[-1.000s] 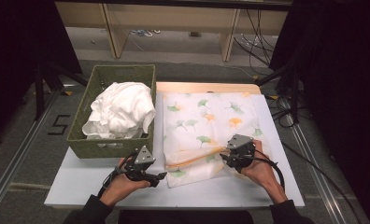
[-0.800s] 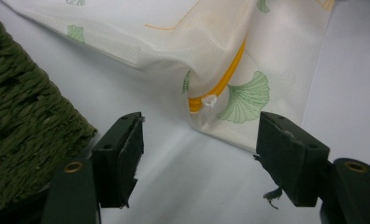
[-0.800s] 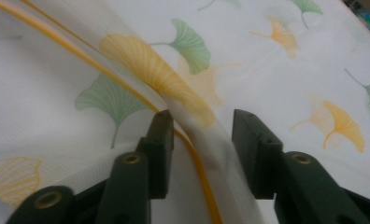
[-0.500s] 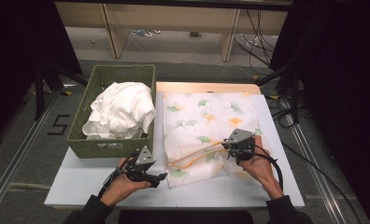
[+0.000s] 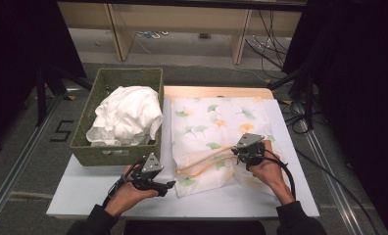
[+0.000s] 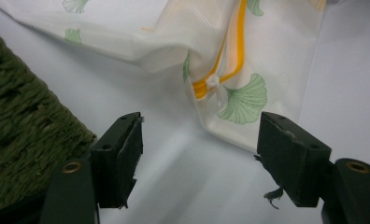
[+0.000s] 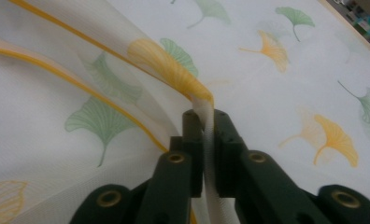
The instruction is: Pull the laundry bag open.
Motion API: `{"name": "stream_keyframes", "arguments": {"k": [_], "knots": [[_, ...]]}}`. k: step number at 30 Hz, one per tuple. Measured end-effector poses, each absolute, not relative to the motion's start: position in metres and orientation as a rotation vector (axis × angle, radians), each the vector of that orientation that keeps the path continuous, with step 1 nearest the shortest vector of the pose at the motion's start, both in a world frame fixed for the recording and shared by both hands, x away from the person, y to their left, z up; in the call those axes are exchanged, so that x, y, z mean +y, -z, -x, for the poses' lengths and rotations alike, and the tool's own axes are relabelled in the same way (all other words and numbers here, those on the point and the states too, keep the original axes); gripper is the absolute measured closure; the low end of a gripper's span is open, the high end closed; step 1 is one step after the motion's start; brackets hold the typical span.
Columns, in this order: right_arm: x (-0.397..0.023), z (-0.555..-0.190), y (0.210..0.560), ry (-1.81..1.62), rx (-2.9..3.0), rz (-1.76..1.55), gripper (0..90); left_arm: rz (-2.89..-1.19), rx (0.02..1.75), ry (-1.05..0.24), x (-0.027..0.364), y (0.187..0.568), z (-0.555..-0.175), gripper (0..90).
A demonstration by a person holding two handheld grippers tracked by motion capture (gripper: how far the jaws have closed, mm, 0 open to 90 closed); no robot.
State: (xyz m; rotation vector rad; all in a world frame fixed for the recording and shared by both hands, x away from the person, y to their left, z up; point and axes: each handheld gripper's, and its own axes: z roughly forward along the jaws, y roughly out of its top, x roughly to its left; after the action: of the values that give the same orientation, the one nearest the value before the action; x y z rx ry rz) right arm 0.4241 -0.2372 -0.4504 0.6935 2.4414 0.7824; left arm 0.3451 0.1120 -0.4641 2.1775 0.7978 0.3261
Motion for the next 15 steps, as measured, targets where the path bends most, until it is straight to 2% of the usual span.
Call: {"name": "stream_keyframes", "arguments": {"k": [8,15], "knots": [[-0.243,-0.424,0.434,-0.863,2.393,-0.689,89.8,-2.133,0.758,-0.311,0.102,0.437,-0.337,30.5],[-0.246,-0.424,0.423,-0.9,2.346,-0.681,90.0,-2.079,0.754,-0.37,0.111,0.398,-0.339,29.2]]}}
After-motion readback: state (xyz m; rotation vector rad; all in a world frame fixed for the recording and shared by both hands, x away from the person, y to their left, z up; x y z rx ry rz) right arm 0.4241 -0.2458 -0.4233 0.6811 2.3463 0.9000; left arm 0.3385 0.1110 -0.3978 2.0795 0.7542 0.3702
